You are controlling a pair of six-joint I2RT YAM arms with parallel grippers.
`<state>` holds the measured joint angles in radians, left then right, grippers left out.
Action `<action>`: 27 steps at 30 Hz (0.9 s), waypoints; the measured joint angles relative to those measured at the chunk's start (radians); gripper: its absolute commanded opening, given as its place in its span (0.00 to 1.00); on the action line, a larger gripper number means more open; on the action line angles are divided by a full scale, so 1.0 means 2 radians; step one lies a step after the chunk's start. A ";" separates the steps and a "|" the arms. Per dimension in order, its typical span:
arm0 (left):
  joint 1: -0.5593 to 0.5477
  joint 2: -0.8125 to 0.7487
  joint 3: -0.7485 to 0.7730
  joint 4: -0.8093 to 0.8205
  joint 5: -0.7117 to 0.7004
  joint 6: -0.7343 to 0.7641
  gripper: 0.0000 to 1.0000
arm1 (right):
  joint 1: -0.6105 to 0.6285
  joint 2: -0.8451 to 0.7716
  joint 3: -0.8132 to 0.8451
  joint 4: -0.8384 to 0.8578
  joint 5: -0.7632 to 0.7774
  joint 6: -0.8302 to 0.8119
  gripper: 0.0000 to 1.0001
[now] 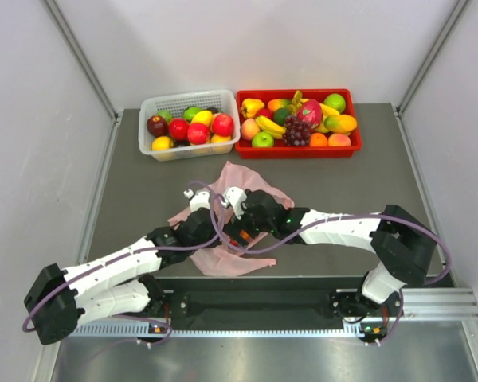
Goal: Untie the knot of the plastic bag and take out the fruit
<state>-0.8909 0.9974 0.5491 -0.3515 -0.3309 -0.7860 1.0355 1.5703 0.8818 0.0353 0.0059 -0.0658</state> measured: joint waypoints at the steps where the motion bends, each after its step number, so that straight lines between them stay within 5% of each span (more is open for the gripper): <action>1: 0.000 0.000 0.000 0.000 0.000 -0.001 0.00 | 0.001 0.007 0.008 -0.001 0.001 -0.006 1.00; 10: 0.002 0.000 -0.011 -0.005 -0.007 -0.014 0.00 | 0.002 0.061 0.054 -0.009 -0.002 -0.034 1.00; 27: 0.000 -0.015 -0.018 -0.004 -0.011 -0.010 0.00 | -0.028 0.075 0.011 -0.020 0.023 0.017 1.00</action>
<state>-0.8902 0.9665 0.5137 -0.3592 -0.3531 -0.8059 0.9802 1.7210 0.9031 -0.0055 0.0509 -0.0315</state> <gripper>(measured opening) 0.012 0.996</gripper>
